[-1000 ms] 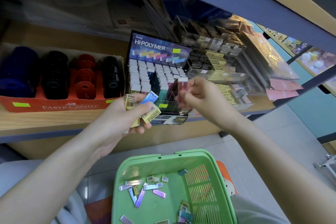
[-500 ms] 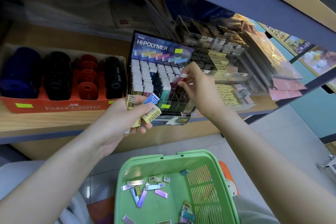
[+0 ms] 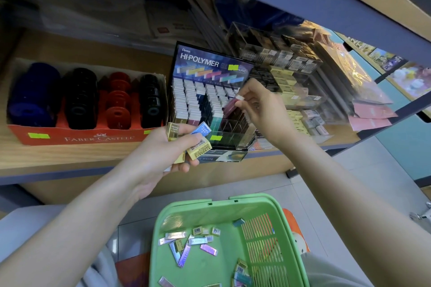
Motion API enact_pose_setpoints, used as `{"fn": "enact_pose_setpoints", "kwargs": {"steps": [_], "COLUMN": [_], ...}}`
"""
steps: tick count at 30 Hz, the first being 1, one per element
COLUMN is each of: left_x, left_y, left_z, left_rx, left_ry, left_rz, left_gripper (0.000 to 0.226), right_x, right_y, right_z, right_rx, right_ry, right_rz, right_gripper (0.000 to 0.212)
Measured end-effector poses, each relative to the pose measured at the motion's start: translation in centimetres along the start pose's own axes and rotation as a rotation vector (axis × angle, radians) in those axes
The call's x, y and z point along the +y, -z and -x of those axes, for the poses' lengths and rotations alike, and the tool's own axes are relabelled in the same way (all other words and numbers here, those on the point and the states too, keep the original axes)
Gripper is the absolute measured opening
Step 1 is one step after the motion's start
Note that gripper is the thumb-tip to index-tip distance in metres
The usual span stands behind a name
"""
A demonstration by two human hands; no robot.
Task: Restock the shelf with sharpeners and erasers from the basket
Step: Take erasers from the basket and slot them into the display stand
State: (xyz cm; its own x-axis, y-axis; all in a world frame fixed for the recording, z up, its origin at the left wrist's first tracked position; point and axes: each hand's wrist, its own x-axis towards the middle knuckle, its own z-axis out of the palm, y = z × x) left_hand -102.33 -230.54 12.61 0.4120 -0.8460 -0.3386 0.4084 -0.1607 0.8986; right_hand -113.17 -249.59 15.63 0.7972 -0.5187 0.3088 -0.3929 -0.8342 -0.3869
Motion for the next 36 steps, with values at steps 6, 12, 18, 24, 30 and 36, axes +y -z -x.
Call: {"fn": "enact_pose_setpoints", "kwargs": {"steps": [6,12,18,24,30,36], "left_x": [0.0,0.2,0.3,0.1,0.0,-0.1], "left_y": [0.1,0.0,-0.1,-0.3,0.0,-0.1], "left_z": [0.0,0.0,0.2,0.6,0.3,0.7], "left_rx": [0.013,0.027,-0.002,-0.071,0.038,-0.014], "left_ry": [0.017,0.055,0.036,0.053,0.013,-0.069], "left_rz": [0.004,0.066,-0.014,-0.059,0.059,-0.045], "left_gripper": [0.011,0.011,0.009,0.008,0.011,0.012], "right_x": [0.4,-0.4,-4.4,-6.4,-6.0,-6.0], "right_y": [-0.9,-1.5,-0.6,-0.2,0.9,1.0], "right_z": [0.1,0.9,3.5,5.0,5.3,5.7], "right_rx": [0.009,0.068,0.013,-0.227,-0.202,-0.343], "right_ry": [0.127,0.193,-0.024,-0.236,-0.385,-0.078], "right_rz": [0.113,0.274,-0.117,-0.431,-0.643,-0.128], "right_gripper": [0.005,0.014,0.014,0.009,0.005,0.005]}}
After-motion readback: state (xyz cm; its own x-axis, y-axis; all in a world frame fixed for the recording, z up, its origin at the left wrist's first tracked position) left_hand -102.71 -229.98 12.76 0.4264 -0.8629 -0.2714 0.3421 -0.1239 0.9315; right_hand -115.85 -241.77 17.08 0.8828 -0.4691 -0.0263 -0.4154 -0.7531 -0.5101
